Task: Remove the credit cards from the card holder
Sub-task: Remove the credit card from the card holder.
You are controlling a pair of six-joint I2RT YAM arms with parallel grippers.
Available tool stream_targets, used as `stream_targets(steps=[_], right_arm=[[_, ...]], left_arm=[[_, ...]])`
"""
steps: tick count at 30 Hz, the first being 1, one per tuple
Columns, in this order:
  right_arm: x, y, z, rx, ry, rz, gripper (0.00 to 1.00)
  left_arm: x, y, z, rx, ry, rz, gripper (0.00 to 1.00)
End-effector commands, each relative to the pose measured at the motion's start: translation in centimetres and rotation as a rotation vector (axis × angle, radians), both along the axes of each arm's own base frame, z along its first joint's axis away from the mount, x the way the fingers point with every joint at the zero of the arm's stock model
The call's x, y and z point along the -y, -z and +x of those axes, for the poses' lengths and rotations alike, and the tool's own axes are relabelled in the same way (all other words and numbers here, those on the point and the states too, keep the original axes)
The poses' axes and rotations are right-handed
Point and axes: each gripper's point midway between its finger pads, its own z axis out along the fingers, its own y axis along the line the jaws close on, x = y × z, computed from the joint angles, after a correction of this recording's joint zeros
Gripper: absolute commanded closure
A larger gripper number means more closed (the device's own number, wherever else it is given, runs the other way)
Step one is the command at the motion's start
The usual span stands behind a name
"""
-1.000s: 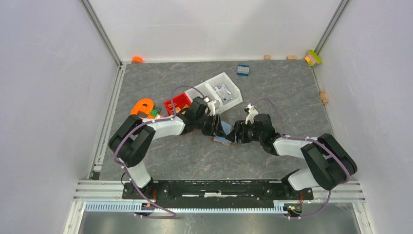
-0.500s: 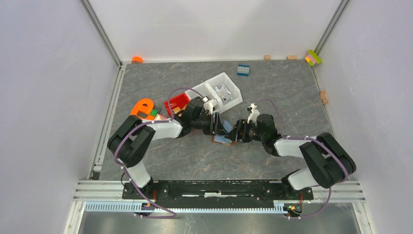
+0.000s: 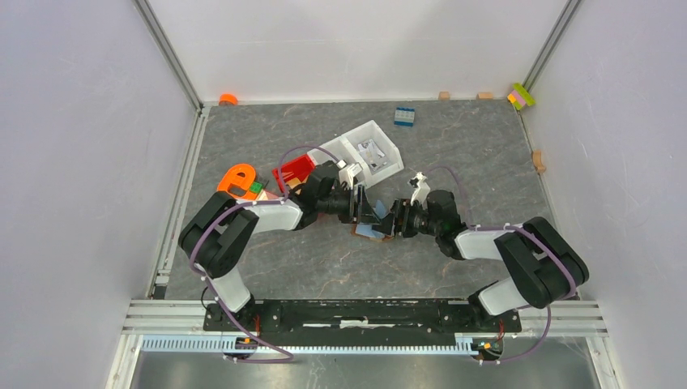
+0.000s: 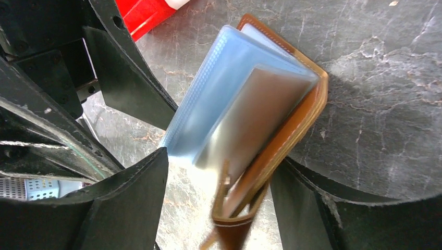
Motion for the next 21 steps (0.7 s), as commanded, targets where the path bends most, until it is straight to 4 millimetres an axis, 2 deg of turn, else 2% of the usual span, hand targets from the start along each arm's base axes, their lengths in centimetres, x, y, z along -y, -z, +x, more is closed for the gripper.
stream_targets(steps=[1,7,12,15,17,21], right_arm=[[-0.8,-0.7,0.3,0.022,-0.032,0.031,0.27],[-0.8,0.0,0.5,0.011,-0.027,0.01,0.34],[-0.5,0.3,0.8,0.008,-0.012,-0.013,0.45],[-0.1,0.6,1.0,0.011,0.002,-0.043,0.56],[0.1,0.7,1.2,0.015,0.012,-0.062,0.6],[0.5,0.7,1.4,0.024,0.025,-0.088,0.68]], left_arm=[[0.9,-2.0,0.3,0.005,0.007,-0.071,0.41],[1.1,-1.7,0.1,-0.02,0.017,-0.079,0.41],[0.9,-1.3,0.4,-0.017,-0.001,-0.049,0.41],[0.2,-0.2,1.0,-0.012,-0.039,0.028,0.41],[-0.6,0.5,1.7,0.014,-0.072,0.097,0.41],[-1.7,1.5,2.6,0.041,-0.12,0.188,0.49]])
